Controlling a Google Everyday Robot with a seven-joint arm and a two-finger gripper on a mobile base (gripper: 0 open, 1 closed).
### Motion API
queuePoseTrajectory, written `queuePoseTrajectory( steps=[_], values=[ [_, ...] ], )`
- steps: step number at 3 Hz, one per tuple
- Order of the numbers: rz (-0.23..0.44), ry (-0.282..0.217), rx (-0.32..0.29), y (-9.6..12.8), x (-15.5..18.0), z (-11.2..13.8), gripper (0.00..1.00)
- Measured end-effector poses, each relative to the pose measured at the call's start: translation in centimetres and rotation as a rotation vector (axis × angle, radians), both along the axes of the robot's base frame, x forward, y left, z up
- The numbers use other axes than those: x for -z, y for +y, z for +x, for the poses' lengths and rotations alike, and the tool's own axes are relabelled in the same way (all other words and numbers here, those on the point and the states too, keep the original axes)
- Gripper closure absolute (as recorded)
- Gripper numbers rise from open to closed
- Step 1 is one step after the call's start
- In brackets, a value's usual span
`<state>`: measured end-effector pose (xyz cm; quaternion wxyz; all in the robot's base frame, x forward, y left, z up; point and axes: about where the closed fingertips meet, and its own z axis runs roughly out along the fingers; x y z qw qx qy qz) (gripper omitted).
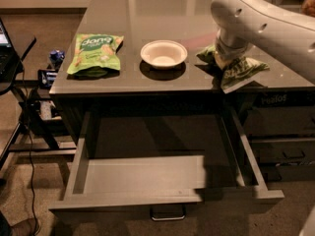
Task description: Pick green jalapeno chip bag from top drawer and place on counter
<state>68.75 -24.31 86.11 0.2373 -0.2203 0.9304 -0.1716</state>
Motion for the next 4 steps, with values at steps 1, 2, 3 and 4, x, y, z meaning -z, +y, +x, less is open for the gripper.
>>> queuePoseTrajectory(
  steps=[1,2,3,4],
  values=[
    [0.002,-0.003,0.002,-0.05,-0.03,0.26,0.81],
    [0.002,-0.002,0.002,-0.05,-0.02,0.26,0.58],
    [0.002,-0.002,0.002,-0.05,-0.02,0.26,0.35],
    [0.002,-0.002,0.002,-0.05,-0.02,0.26,0.11]
  ],
)
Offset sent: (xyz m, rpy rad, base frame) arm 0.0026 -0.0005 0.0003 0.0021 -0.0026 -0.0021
